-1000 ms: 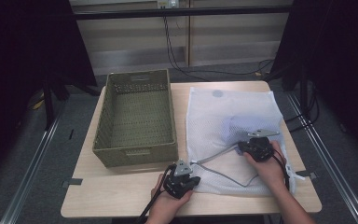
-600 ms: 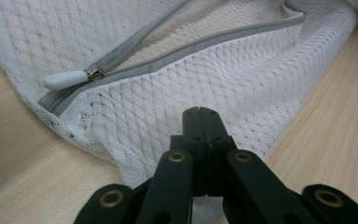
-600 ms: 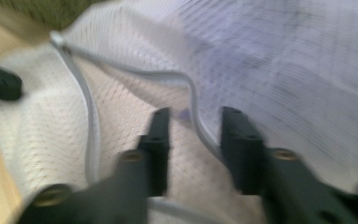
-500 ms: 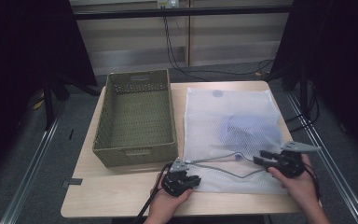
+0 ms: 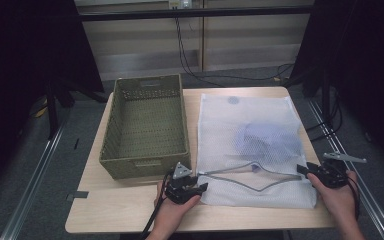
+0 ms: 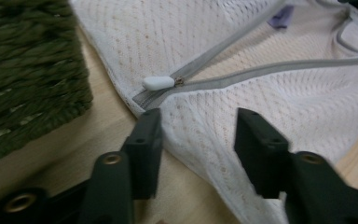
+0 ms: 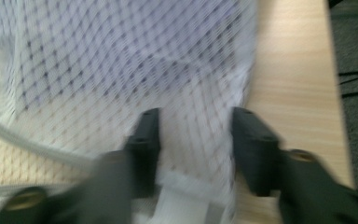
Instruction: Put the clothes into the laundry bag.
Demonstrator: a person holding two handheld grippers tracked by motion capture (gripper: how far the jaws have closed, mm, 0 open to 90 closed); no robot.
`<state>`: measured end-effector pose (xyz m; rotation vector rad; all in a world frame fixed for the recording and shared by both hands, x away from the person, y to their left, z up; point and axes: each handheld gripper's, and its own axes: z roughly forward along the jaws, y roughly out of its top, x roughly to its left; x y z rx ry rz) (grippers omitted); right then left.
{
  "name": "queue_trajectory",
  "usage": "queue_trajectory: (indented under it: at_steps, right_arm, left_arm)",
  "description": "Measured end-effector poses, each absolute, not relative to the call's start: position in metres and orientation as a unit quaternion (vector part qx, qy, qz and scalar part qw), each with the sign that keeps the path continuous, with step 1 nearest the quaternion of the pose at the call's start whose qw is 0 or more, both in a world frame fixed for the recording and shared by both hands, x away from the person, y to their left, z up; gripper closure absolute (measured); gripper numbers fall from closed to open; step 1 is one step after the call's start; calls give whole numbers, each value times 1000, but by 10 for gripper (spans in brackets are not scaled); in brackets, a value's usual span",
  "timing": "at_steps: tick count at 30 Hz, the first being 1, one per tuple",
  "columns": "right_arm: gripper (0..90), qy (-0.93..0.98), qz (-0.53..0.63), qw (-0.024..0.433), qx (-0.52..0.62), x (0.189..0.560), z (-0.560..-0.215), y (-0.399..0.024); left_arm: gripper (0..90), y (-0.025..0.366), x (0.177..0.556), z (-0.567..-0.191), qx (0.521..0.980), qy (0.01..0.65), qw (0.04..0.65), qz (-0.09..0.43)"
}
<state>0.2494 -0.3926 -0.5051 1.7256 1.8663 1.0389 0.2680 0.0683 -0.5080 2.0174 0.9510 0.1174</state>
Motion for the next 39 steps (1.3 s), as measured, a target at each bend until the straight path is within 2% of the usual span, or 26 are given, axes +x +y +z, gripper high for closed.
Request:
queue_trajectory:
  at_steps: [3,4,5,8,12,15,16,17,18,20,24,29,33,36,39]
  right_arm:
    - [835,673,369,179,616,253,-507,-386]
    - [884,677,367,174,613,255,-507,-384]
    - [895,686,364,178,604,257,-507,-380]
    - [900,697,341,211,595,263,-504,-376]
    - [900,669,341,224,621,267,-507,-390]
    - [895,670,351,229,613,267,-508,-389]
    - [854,673,359,230,605,266,-507,-387]
    - [778,672,359,239,602,265,-506,-384]
    - [691,672,362,247,597,263,-504,-383]
    - [586,663,376,258,594,259,-498,-380]
    - [438,663,395,263,580,250,-486,-374]
    - [272,685,407,241,555,246,-486,-360]
    - [76,698,413,224,541,247,-487,-345]
    - [21,707,418,208,532,247,-488,-338]
    - [7,719,413,200,522,247,-491,-335]
  left_arm:
    - [759,67,270,-510,821,362,441,14]
    - [834,66,270,-510,825,358,437,12]
    - [881,67,270,-510,826,358,436,11]
    - [898,75,269,-509,817,383,428,41]
    - [900,85,273,-510,799,414,435,33]
    - [892,86,273,-510,796,414,441,32]
    - [875,88,272,-510,791,418,446,34]
    - [817,90,272,-509,784,421,454,34]
    - [730,92,271,-509,777,424,464,39]
    - [595,97,270,-507,774,419,472,56]
    - [313,114,267,-503,767,396,498,86]
    - [138,140,262,-500,764,395,503,86]
    - [37,167,262,-496,759,404,504,82]
    - [2,186,262,-495,760,403,503,88]
    - [0,204,262,-496,758,409,500,86]
